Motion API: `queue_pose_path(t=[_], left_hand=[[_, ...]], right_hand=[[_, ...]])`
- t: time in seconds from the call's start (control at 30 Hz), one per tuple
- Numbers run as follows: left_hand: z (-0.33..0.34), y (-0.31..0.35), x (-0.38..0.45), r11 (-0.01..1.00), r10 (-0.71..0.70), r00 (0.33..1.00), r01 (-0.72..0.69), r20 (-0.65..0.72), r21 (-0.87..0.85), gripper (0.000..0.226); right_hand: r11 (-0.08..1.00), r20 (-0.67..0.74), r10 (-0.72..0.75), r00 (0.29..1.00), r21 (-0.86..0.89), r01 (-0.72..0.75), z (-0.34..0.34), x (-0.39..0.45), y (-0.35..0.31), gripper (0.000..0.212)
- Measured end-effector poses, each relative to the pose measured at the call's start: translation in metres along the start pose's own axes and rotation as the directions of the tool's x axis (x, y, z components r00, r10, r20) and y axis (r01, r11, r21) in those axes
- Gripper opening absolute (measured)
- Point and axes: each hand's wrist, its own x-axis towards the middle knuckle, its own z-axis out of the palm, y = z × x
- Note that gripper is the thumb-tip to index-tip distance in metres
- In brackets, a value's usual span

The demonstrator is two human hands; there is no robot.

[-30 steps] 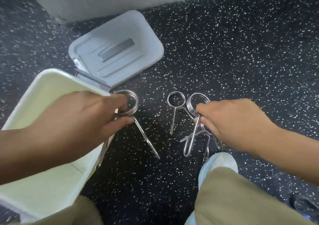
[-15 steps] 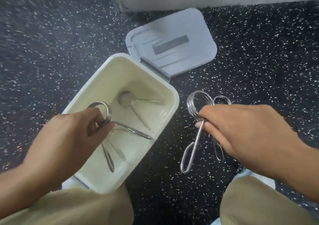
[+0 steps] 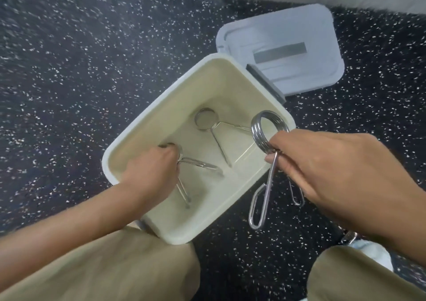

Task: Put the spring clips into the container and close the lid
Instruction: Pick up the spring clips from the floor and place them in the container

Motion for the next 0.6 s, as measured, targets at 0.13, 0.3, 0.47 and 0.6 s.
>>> queue_pose_path(t=[0.13,0.3,0.47,0.6], left_hand=[[0.003,-0.010,0.006,1.000,0.030,1.000,-0.030,0.000,0.006,0.021],[0.003,-0.014,0.008,0.998,0.066,0.998,-0.066,-0.014,0.021,0.018],[0.002,-0.013,0.005,0.998,0.060,0.998,-0.060,-0.016,0.009,0.023],[-0.009,-0.010,-0.004,0.997,0.063,0.997,-0.064,-0.041,-0.029,0.033]], right_hand=[[0.999,0.035,-0.012,0.999,-0.042,0.013,-0.002,0.008,-0.004,0.022],[0.992,0.084,-0.065,0.994,-0.105,0.074,-0.010,0.026,-0.009,0.019],[0.969,0.199,-0.098,0.975,-0.204,0.139,-0.024,0.046,-0.010,0.015],[0.921,0.303,-0.196,0.932,-0.268,0.281,-0.036,0.062,-0.008,0.022]])
